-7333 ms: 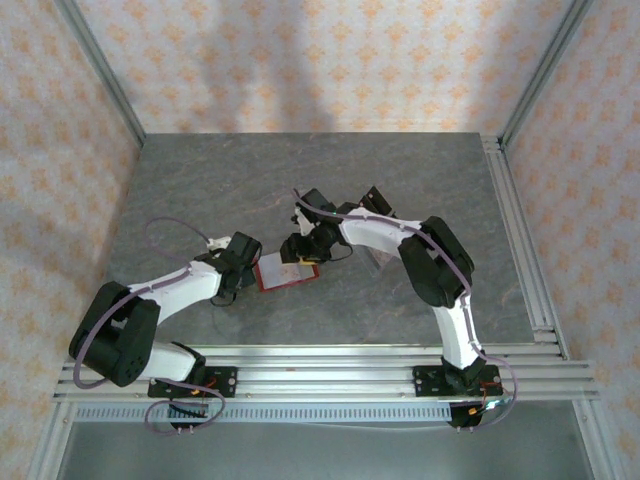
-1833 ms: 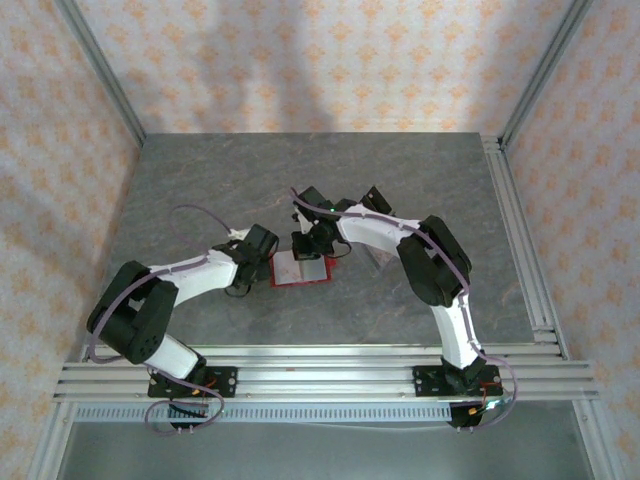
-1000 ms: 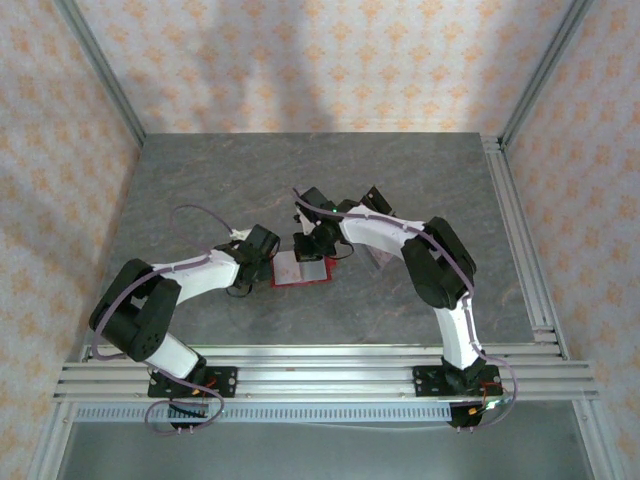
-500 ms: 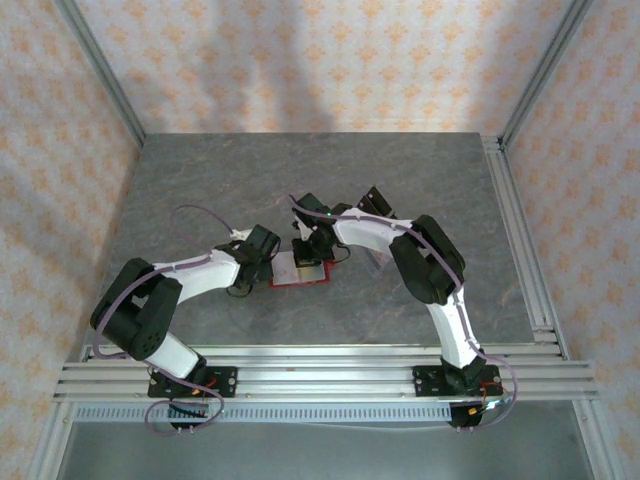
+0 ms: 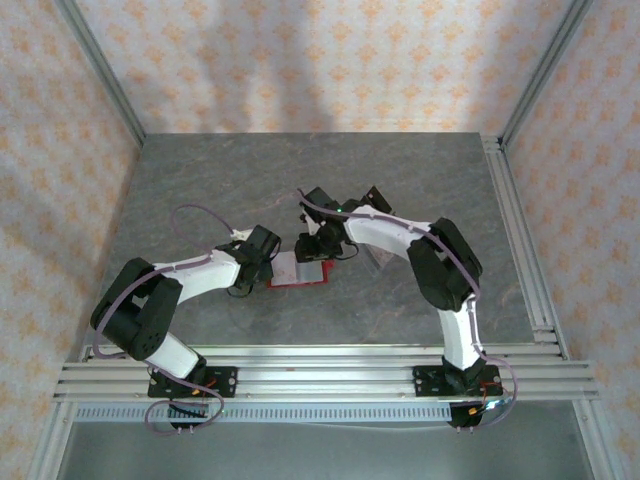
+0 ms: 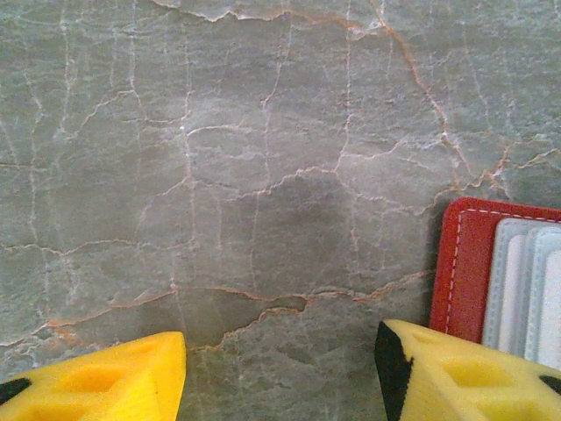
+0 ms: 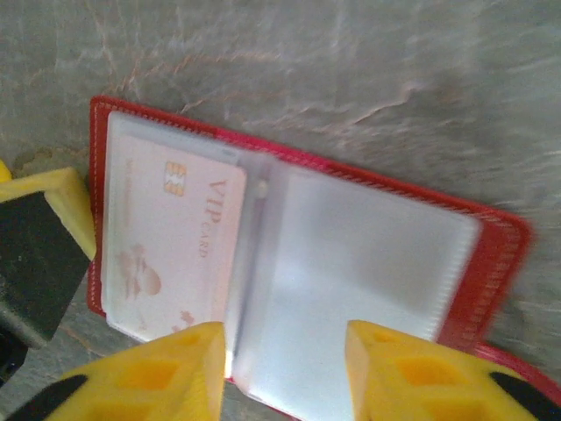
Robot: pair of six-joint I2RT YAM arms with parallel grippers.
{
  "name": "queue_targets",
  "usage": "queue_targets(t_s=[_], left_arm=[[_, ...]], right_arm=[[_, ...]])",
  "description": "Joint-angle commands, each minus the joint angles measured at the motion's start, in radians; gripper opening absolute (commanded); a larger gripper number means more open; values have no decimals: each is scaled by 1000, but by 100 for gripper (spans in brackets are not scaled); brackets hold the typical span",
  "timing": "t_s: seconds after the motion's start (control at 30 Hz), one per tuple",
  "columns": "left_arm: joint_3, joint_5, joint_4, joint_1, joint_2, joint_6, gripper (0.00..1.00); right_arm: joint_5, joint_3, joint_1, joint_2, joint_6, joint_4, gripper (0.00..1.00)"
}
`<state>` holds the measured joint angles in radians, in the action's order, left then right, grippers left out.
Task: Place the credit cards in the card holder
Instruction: Insert the credit card into the card slot, then flip over the card slot in the card holder.
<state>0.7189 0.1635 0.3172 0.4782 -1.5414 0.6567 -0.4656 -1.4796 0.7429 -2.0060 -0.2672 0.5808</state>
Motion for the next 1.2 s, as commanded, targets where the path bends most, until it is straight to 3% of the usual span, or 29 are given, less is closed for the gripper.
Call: queue_targets(t_s=[0.0,0.67,1.17], left_arm=[[-9,0,-14,7,-17,4,60],[-5,-1,-11,7,-22,4,60],[-6,-2,-18,9,-26,4,60]], right_arm=[[72,26,-18,26,25,39,45],[112,-122,-24,-111,121,77,47],[110,-109,-3,-116,131,89,46]])
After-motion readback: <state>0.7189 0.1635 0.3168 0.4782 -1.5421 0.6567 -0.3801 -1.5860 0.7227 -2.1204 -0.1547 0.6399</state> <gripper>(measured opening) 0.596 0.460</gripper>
